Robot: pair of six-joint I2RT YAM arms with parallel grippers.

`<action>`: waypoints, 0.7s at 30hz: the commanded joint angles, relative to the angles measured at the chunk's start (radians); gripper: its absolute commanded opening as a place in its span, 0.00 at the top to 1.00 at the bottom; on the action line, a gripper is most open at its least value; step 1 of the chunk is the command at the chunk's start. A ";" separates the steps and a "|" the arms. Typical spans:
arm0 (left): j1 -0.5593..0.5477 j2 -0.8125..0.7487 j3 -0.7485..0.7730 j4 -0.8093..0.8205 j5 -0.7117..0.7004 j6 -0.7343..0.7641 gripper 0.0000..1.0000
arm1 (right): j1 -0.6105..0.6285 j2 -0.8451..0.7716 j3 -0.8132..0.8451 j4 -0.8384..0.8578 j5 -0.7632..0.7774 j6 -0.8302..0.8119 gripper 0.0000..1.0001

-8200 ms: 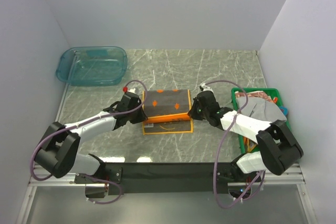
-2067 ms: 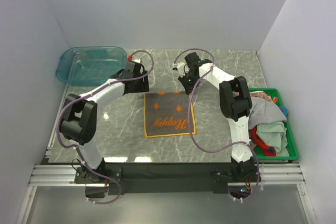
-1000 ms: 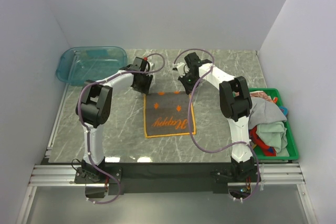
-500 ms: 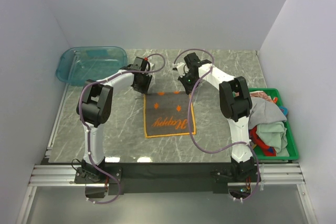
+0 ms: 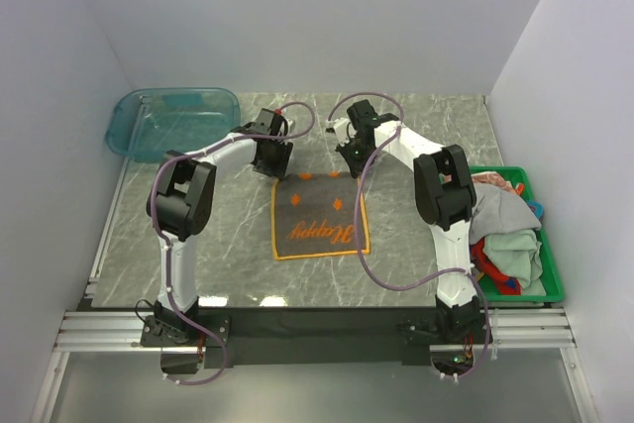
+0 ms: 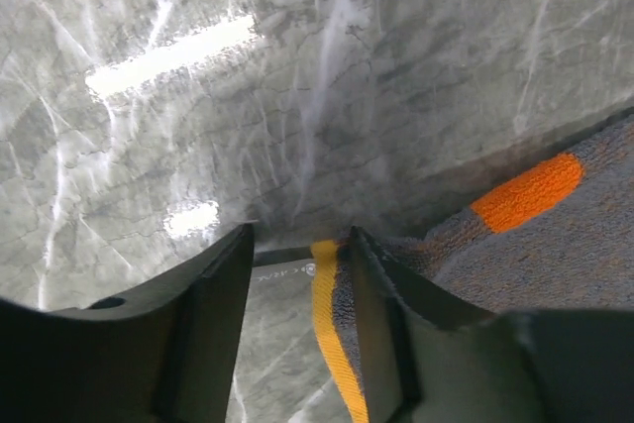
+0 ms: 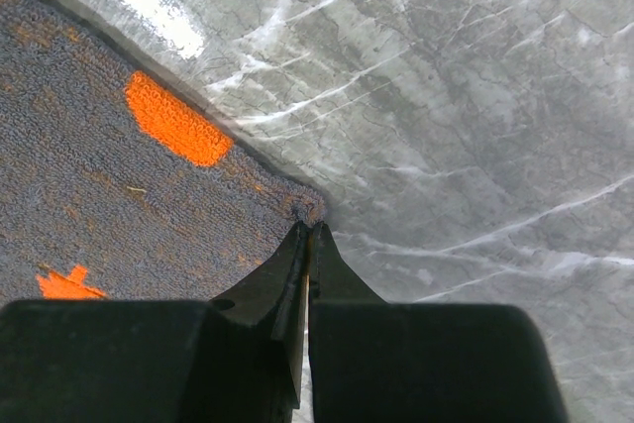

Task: Fold and stack the towels
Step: Fold the towel

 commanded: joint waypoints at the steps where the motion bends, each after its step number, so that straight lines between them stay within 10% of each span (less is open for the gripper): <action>1: 0.002 -0.015 0.002 -0.068 0.022 -0.030 0.49 | -0.002 -0.003 -0.016 0.020 0.063 0.003 1.00; 21: 0.010 -0.062 0.060 -0.110 -0.006 -0.039 0.55 | -0.002 -0.020 -0.027 0.034 0.084 0.020 1.00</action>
